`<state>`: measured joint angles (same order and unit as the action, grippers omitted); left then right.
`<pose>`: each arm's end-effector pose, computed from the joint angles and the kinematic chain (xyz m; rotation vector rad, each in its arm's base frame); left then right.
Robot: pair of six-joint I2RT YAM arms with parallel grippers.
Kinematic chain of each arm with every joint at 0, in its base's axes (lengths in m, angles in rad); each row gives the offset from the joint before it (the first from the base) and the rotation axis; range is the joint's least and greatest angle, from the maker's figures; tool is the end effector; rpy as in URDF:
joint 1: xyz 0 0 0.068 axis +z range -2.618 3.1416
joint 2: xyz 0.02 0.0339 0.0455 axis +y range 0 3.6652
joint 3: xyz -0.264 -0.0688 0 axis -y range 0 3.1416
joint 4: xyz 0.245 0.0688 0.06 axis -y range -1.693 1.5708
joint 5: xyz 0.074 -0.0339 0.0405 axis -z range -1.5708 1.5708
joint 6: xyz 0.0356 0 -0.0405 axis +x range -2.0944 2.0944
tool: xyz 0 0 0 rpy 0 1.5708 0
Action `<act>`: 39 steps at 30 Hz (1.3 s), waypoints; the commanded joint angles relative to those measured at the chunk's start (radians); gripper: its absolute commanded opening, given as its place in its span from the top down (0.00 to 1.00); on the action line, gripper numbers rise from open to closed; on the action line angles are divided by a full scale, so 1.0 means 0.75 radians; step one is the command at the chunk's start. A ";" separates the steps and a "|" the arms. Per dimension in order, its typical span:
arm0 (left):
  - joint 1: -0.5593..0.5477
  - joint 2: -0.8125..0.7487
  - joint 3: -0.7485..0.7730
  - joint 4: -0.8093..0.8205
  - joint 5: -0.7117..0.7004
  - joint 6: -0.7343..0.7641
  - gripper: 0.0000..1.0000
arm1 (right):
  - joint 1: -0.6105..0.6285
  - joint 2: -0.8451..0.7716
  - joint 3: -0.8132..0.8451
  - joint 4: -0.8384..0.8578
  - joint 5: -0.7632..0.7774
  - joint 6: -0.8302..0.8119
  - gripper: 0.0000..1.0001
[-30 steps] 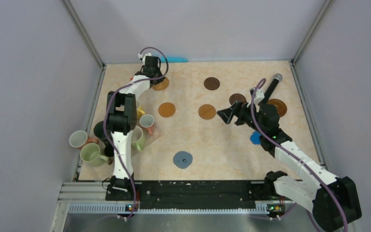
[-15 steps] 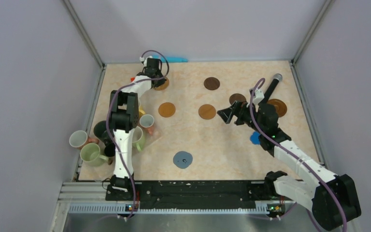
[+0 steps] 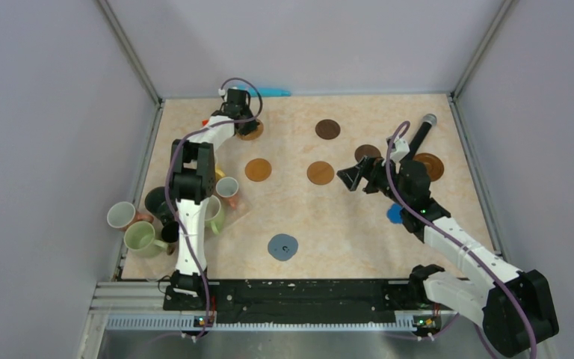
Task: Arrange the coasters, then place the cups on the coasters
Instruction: Move the coaster to the center of the board.
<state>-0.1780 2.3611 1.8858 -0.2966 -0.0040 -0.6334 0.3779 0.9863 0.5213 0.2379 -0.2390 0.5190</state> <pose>0.5231 -0.0940 0.1640 -0.5386 2.3153 -0.3917 0.2070 0.0912 0.2530 -0.0462 1.8739 0.8453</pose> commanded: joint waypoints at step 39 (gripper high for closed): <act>-0.257 0.280 0.283 0.046 0.269 -0.117 1.00 | 0.004 -0.077 -0.007 0.006 0.065 -0.028 0.08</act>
<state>-0.3599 2.5134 2.0838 -0.2619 0.1806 -0.7029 0.3779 0.9508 0.5171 0.2165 -0.2031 0.5156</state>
